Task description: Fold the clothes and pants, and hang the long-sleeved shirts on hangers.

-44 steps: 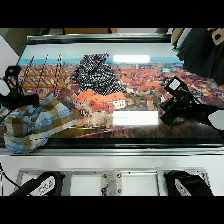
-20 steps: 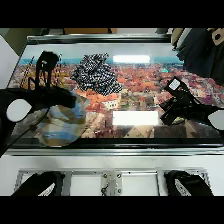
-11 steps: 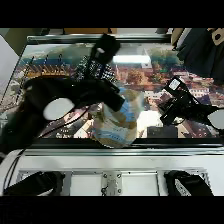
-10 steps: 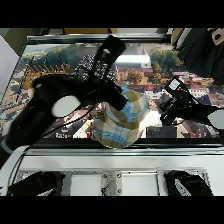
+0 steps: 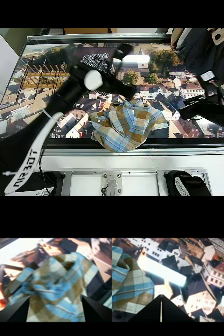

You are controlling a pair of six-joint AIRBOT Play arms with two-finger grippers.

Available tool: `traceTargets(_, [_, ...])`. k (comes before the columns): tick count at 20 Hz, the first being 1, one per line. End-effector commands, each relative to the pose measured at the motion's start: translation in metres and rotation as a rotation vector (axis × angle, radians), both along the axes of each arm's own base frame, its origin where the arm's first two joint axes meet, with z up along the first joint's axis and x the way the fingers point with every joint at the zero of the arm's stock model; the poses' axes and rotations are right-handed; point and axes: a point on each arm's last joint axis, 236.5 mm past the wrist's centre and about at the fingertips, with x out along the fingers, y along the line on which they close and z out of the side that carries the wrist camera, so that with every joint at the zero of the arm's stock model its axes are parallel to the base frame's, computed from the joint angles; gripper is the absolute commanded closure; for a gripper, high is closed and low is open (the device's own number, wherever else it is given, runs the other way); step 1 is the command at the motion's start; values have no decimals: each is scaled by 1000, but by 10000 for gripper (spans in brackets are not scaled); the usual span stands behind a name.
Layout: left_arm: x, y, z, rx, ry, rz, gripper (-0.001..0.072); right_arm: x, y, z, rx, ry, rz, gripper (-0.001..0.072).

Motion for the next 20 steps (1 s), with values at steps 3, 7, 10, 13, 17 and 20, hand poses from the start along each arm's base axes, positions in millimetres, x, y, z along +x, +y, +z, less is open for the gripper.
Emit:
traceTargets(3, [42,141,-58,77,266,326,-13,-6,1,2,130,18,-94,696])
traceTargets(7, [7,204,-157,145,533,492,-13,-1,25,-12,133,67,-24,696])
traceTargets(10, [-20,197,-201,95,642,533,-13,2,55,-32,176,145,16,696])
traceTargets(13, [-29,175,-222,34,652,549,-13,5,86,-57,208,235,51,696])
traceTargets(17, [-23,158,-235,-6,633,563,323,14,137,-70,276,251,118,551])
traceTargets(20, [-14,158,-230,-28,600,577,694,20,179,-74,381,255,164,90])
